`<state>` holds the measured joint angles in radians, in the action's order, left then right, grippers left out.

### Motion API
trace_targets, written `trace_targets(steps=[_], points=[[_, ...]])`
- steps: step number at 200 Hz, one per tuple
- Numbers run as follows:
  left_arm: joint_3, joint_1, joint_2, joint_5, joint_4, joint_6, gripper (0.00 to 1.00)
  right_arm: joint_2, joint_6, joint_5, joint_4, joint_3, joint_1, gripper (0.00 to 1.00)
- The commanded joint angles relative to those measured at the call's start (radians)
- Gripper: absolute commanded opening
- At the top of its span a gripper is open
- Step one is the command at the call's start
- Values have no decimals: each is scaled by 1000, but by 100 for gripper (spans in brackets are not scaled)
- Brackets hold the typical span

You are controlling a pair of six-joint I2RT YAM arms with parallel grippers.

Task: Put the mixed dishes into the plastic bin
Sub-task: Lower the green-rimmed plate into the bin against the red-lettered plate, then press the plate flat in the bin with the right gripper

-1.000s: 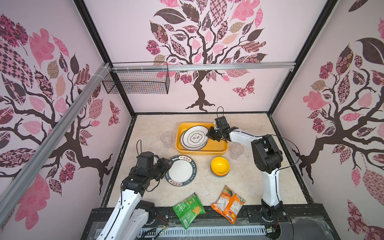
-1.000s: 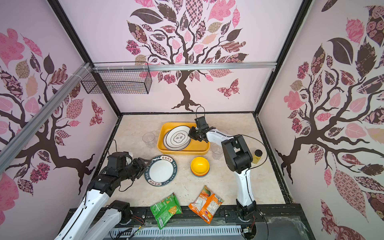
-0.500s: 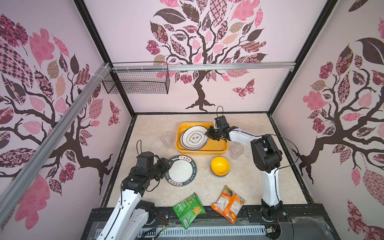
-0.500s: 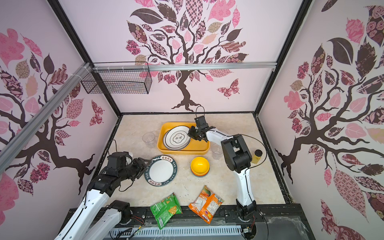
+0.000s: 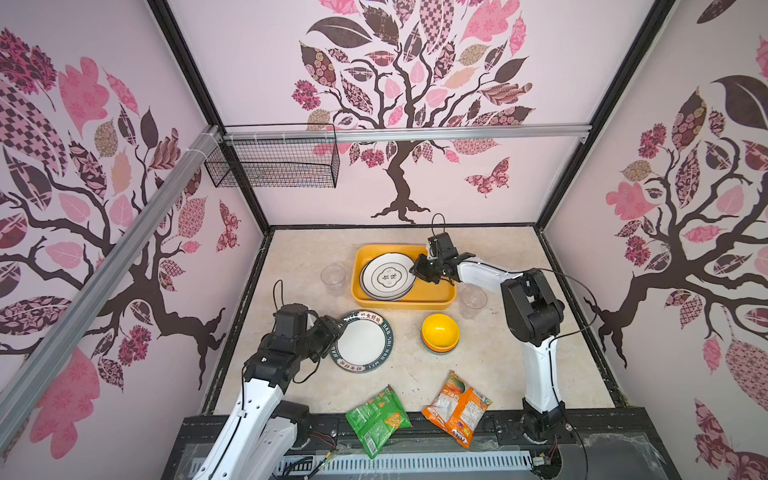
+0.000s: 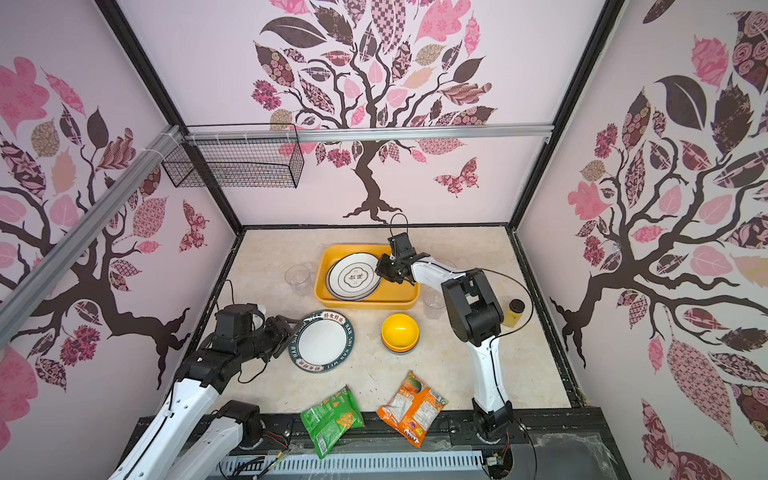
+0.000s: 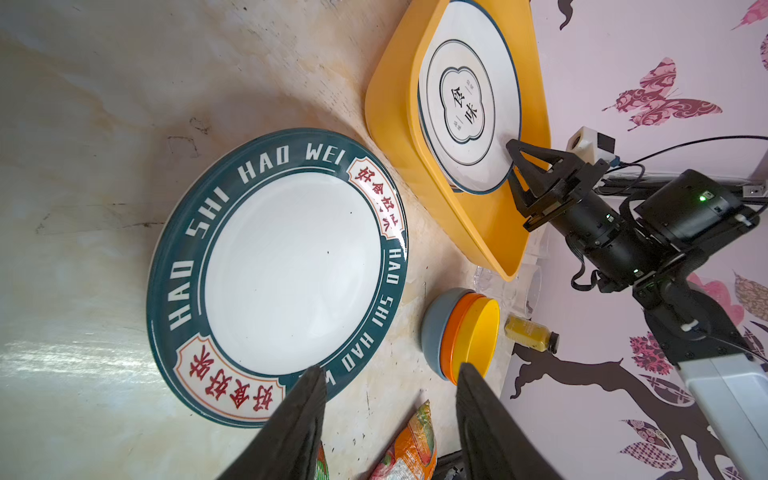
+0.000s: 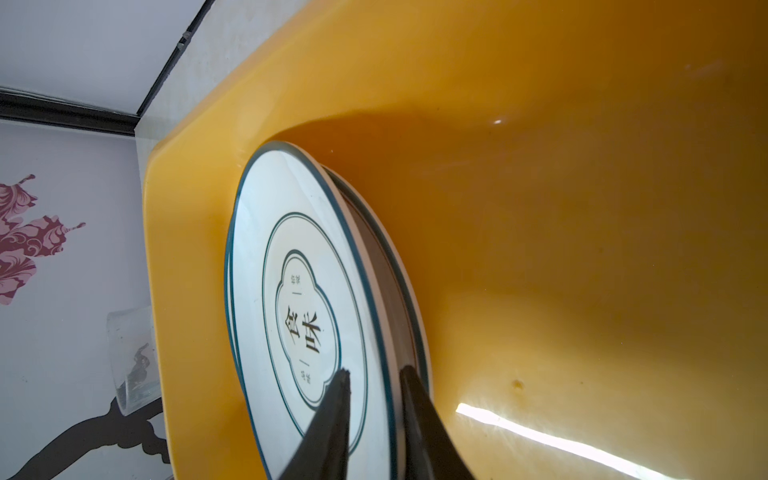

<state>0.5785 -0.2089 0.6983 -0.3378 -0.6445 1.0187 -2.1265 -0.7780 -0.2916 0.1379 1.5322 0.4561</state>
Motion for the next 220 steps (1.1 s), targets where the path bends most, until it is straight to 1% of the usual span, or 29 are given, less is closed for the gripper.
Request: trace_targets(steps=[1,18,35,54,67,93,133,177,220], points=[[-30,4,-8,5,5,-5,54,-51,19,-6,11,19,10,25],[-34,5,-11,5,6,-3,54,-54,22,-6,16,19,12,25],[-36,4,-12,5,6,-3,54,-56,25,-2,23,19,14,30],[-37,4,-11,6,6,-3,54,-57,28,-1,29,19,15,31],[-39,4,-12,6,6,-2,54,-53,32,7,36,18,15,33],[-42,4,-13,6,6,0,54,-43,43,24,51,15,14,34],[-45,4,-18,14,1,3,54,-10,84,90,96,18,20,36],[-46,5,-17,25,-10,7,54,32,146,195,169,49,32,39],[-51,5,-23,28,-16,13,54,36,191,248,231,90,41,41]])
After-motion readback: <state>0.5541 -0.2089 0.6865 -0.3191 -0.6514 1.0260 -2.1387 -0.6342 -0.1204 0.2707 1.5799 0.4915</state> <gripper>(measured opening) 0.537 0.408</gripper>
